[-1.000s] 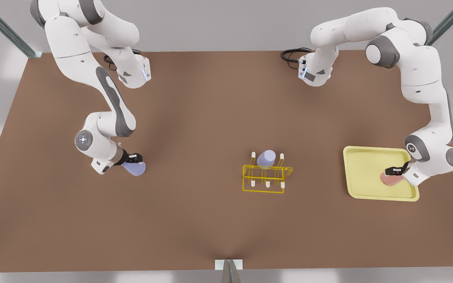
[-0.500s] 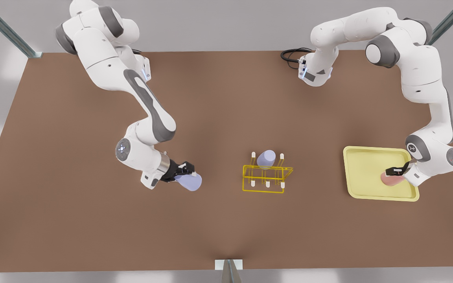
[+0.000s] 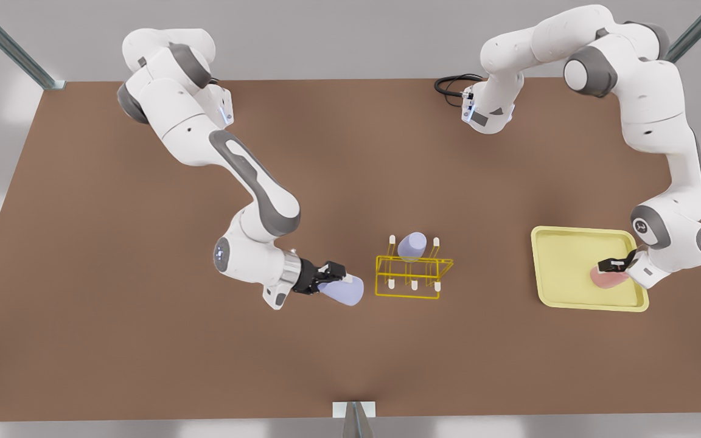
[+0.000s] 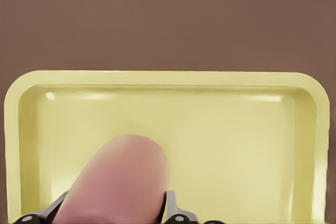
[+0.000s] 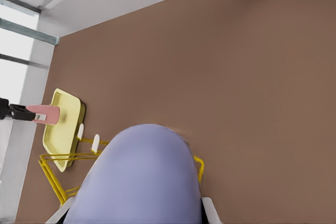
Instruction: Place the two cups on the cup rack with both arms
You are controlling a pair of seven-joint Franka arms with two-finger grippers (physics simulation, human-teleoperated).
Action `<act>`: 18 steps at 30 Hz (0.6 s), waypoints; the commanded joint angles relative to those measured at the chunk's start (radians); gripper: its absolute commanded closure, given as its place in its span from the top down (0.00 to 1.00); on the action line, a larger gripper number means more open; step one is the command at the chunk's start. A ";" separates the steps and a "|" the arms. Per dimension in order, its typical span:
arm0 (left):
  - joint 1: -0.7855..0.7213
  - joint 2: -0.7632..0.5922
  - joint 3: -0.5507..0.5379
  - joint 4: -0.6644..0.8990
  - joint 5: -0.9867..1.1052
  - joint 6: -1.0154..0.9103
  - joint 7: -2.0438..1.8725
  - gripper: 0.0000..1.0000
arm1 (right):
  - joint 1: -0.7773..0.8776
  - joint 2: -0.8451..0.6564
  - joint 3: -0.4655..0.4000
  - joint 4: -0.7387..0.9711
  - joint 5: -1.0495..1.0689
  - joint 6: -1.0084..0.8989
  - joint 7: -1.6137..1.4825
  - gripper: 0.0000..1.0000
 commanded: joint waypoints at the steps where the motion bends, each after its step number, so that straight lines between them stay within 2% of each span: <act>1: -0.014 -0.021 -0.005 0.001 -0.001 -0.055 -0.072 0.86 | 0.001 0.014 0.019 0.022 0.004 0.002 0.016 0.81; 9: -0.183 -0.151 -0.044 0.005 -0.005 -0.121 -0.397 0.86 | 0.033 0.089 0.052 0.116 0.004 0.031 0.008 0.81; 12: -0.241 -0.108 -0.068 0.137 -0.067 -0.223 -0.512 0.86 | 0.046 0.101 0.052 0.129 0.004 0.032 0.008 0.81; 14: -0.242 -0.093 -0.094 0.162 -0.091 -0.220 -0.573 0.85 | 0.046 0.107 0.052 0.129 0.004 0.032 0.007 0.81; 16: -0.244 -0.040 -0.155 0.235 -0.096 -0.220 -0.728 0.85 | 0.053 0.109 0.052 0.129 0.004 0.032 0.005 0.81; 18: -0.259 -0.030 -0.223 0.243 -0.093 -0.222 -0.906 0.85 | 0.063 0.118 0.051 0.129 0.003 0.040 -0.001 0.81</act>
